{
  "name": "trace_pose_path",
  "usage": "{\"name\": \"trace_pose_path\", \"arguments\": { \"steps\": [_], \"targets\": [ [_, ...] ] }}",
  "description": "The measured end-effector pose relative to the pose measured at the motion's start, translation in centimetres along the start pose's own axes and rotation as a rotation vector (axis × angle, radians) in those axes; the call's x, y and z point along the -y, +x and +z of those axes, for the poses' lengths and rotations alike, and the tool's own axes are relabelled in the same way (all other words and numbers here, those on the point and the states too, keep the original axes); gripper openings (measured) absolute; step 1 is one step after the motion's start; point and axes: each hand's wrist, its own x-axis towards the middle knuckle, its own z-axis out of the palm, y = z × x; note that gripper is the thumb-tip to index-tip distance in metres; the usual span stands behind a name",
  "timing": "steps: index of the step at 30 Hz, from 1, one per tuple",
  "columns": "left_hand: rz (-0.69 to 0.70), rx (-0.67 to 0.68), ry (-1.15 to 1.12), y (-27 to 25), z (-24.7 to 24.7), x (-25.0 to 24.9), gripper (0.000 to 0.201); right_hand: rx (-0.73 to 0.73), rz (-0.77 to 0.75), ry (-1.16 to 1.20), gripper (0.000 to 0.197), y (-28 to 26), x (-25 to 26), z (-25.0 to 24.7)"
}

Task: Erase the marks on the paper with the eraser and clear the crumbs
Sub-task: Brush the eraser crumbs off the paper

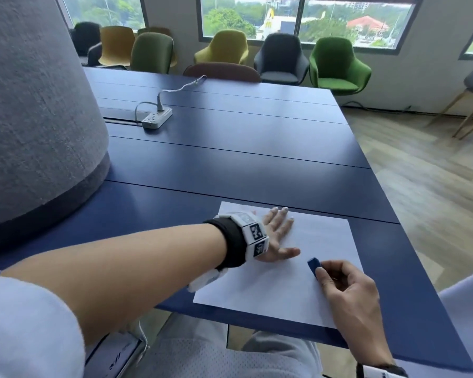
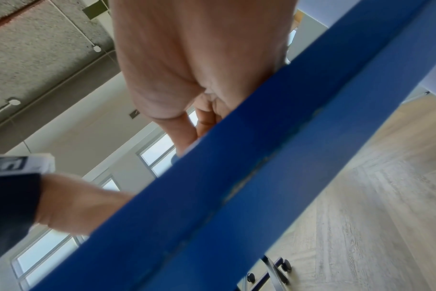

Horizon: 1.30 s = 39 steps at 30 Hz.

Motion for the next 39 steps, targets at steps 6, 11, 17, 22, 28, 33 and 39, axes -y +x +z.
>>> {"name": "trace_pose_path", "arguments": {
  "steps": [6, 11, 17, 22, 28, 33, 39],
  "targets": [
    [-0.331, 0.045, -0.1, -6.4, 3.1, 5.6, 0.096, 0.0, 0.023, 0.055, 0.005, -0.1, 0.4, 0.0],
    [-0.187, 0.012, -0.117, -7.4, 2.7, 1.4, 0.095, -0.035, 0.011, 0.045, 0.005, -0.2, 0.4, 0.1],
    [0.004, 0.034, -0.077, -2.1, 0.7, -1.6, 0.083, -0.03, 0.052, 0.025, 0.01, -0.6, 0.8, -0.2],
    [-0.23, 0.056, -0.123, -5.9, 1.9, 3.7, 0.084, -0.004, 0.013, 0.027, 0.004, 0.0, 1.1, 0.4],
    [-0.234, 0.0, -0.118, -7.4, 1.0, 1.5, 0.086, -0.017, -0.002, 0.027, 0.001, 0.2, 0.1, -0.3],
    [-0.13, 0.006, -0.266, -3.2, -0.2, -0.4, 0.077, 0.038, 0.002, 0.024, 0.001, 0.1, 0.6, -0.9],
    [-0.35, 0.032, -0.218, -6.7, 1.7, 4.4, 0.085, 0.035, -0.003, 0.046, 0.001, 0.1, 0.5, -0.4]
  ]
}}
